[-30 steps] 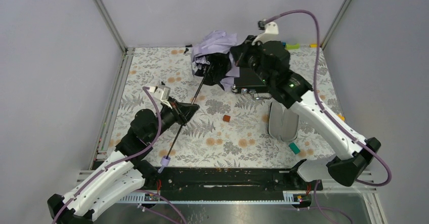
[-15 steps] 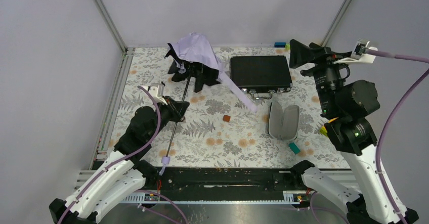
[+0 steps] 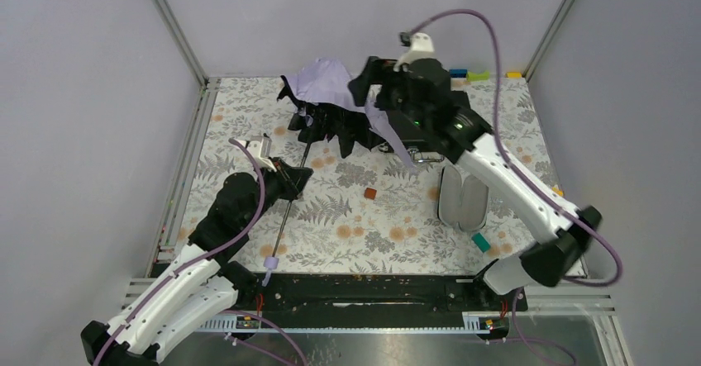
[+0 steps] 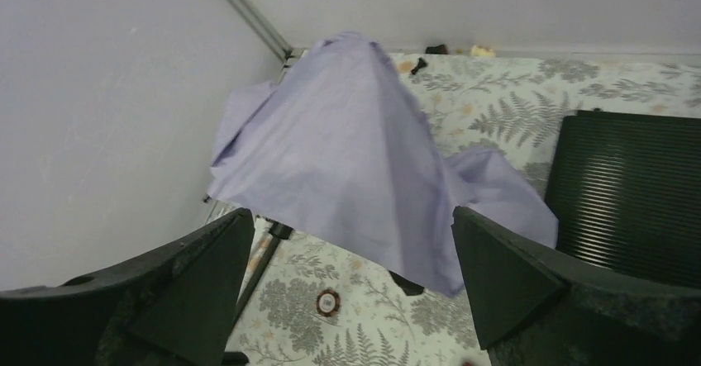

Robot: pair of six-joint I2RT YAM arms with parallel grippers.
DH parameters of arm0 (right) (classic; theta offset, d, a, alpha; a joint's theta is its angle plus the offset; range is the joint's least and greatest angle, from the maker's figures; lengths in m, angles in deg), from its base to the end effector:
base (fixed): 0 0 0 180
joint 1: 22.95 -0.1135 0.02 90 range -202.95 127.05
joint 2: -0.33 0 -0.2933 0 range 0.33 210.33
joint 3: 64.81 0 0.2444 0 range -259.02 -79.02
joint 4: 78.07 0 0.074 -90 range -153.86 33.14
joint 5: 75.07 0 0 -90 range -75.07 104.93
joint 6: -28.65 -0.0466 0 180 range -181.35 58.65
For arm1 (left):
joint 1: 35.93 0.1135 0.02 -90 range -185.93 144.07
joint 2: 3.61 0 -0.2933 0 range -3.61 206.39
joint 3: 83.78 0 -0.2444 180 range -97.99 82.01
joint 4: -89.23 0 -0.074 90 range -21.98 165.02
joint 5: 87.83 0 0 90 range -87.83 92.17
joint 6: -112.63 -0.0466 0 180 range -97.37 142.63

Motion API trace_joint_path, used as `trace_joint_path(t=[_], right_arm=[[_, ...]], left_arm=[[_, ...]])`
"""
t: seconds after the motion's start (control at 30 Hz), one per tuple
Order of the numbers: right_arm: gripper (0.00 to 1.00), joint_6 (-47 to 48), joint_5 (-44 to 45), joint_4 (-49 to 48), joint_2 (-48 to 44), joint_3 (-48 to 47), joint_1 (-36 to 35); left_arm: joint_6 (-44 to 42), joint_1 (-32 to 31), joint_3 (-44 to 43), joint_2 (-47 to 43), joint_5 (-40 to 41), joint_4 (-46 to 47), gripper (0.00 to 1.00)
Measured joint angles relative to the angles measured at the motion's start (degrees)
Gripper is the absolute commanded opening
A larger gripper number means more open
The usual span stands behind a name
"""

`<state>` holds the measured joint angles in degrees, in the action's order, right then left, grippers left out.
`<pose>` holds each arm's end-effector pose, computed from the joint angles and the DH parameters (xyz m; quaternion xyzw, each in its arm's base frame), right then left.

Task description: Open the umbrella

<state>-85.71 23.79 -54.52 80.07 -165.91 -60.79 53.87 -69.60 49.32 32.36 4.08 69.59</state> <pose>0.2534 0.1878 0.4865 -0.0311 0.7197 0.3095 0.6208 0.1189 -0.0773 0.3139 0.0052 0.7587 -0.3388 0.5563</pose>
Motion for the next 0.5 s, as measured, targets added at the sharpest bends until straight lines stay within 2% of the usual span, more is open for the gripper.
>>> trace_joint_path(t=[0.2, 0.5], right_arm=[[1.0, 2.34, 7.96, 9.92, 18.69, -22.77, -7.26], [0.97, 5.18, 14.38, 23.89, 35.85, -47.04, -10.6]], left_arm=[[0.31, 0.0, 0.0, 0.22, -0.24, 0.13, 0.0], [0.57, 0.0, 0.0, 1.42, -0.79, 0.79, 0.0]])
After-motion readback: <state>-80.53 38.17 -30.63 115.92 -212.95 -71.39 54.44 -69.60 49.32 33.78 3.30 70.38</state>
